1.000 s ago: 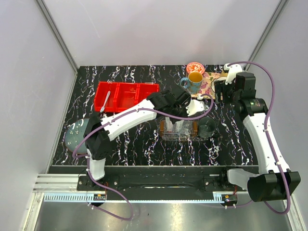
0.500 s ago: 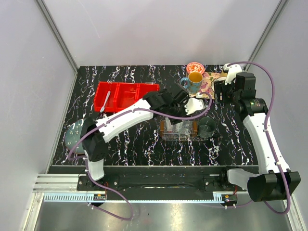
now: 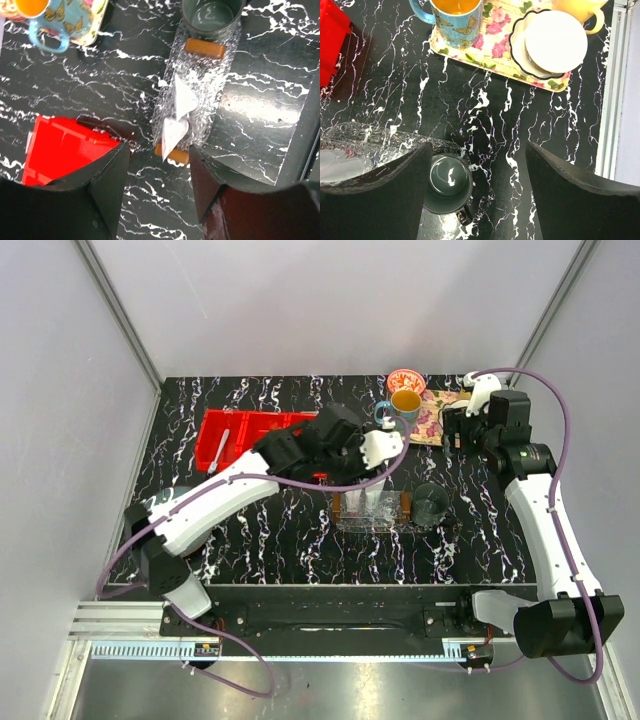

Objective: Prepare toiletry sets of a toothbrush and toothpaste on the tray

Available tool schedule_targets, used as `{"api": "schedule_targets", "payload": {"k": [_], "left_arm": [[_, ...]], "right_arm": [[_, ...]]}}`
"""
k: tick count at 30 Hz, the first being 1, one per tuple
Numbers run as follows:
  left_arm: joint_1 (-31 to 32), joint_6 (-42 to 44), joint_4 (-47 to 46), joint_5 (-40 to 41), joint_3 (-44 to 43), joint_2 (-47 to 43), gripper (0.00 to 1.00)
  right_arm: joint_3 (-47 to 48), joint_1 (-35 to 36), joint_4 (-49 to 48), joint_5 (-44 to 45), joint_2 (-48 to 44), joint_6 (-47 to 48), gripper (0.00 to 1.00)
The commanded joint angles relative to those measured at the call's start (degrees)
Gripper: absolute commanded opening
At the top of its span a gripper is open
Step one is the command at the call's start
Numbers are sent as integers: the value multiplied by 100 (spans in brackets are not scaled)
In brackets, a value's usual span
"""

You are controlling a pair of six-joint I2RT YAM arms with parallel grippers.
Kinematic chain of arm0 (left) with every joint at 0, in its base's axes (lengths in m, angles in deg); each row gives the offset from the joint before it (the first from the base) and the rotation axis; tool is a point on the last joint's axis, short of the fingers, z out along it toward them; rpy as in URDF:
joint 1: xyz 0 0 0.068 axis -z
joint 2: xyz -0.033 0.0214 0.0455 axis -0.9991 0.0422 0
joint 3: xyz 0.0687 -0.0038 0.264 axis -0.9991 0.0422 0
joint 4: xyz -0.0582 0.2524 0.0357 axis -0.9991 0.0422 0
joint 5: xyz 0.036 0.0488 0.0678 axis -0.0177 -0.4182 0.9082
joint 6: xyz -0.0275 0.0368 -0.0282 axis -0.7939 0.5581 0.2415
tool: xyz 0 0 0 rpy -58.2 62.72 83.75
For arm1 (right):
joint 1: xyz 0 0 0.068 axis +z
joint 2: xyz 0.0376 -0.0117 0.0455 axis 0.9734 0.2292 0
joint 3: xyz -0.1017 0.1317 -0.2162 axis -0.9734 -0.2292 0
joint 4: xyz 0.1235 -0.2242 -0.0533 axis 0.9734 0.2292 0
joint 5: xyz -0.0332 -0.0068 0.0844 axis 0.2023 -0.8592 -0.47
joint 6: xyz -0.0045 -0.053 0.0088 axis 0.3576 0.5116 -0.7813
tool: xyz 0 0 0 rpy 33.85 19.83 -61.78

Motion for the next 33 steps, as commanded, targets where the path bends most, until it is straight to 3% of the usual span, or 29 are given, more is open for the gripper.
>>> {"api": "schedule_targets", "payload": {"k": [1,16,18,19,28,33], "left_arm": [[-257,-138,-736,165,434,-850,55],[-2313,-999,-1756,-300,1840,-2424,63],[-2612,-1113,-1906,-309,2130,-2530,64],[-2709,-1148,-2011,-336,2209,-2583,65],[-4132,-1447,-2372,-652,2728,-2303,65],[-4485,-1255,-2407,-284,2641,-1768,63]], "right_arm": [[280,-32,-61,-185,72,-71,80],[562,-41,-114,-167,344,-114,85],[553,-41,-140,-141,371,-114,99],[553,-32,-166,-141,379,-123,100],[474,-32,-386,-273,476,-105,100],[430,-32,-430,-378,608,-62,100]]}}
